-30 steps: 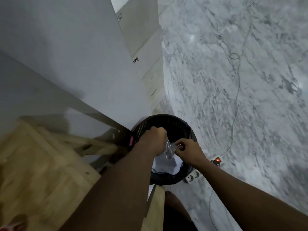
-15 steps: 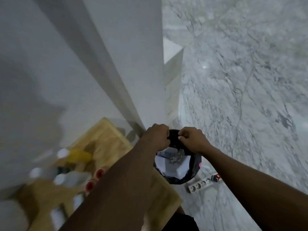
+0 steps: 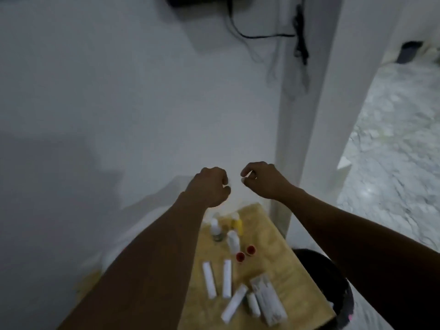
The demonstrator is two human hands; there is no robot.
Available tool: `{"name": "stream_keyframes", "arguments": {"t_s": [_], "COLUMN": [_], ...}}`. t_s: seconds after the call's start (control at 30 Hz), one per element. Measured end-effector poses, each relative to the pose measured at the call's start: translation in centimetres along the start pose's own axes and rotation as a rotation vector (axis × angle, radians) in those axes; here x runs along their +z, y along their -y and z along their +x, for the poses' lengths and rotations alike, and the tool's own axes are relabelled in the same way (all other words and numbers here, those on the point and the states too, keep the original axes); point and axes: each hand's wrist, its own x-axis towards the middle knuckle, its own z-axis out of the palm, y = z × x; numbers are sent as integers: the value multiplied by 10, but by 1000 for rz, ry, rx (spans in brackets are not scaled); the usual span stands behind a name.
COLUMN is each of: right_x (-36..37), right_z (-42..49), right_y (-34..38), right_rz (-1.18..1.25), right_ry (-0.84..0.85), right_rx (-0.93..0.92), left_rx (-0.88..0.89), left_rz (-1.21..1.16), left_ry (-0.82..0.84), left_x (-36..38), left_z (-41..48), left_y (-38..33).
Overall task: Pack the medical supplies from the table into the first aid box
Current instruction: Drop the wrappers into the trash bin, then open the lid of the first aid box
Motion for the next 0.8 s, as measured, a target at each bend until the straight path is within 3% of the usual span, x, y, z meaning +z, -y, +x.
{"name": "stream_keyframes", "arguments": {"t_s": [0.23, 0.43, 0.53, 0.7, 0.8], "right_x": [91, 163, 192, 256, 293], "right_z": [-2, -14, -17, -24, -31], "right_y": [85, 84, 75, 56, 45], "right_rz": [6, -8, -7, 92, 201], "right_ry": [126, 198, 170, 137, 174], "right_rx": [-208, -267, -316, -260, -173], "left_rx": [-225, -358, -390, -575, -734], "left_rz": [-14, -47, -24, -27, -217], "left_ry": [-140, -196, -300, -372, -429], "left_x": [-20, 13, 34, 84, 115], "left_z": [-77, -126, -141, -160, -169], "left_y": [112, 174, 194, 238, 260]}}
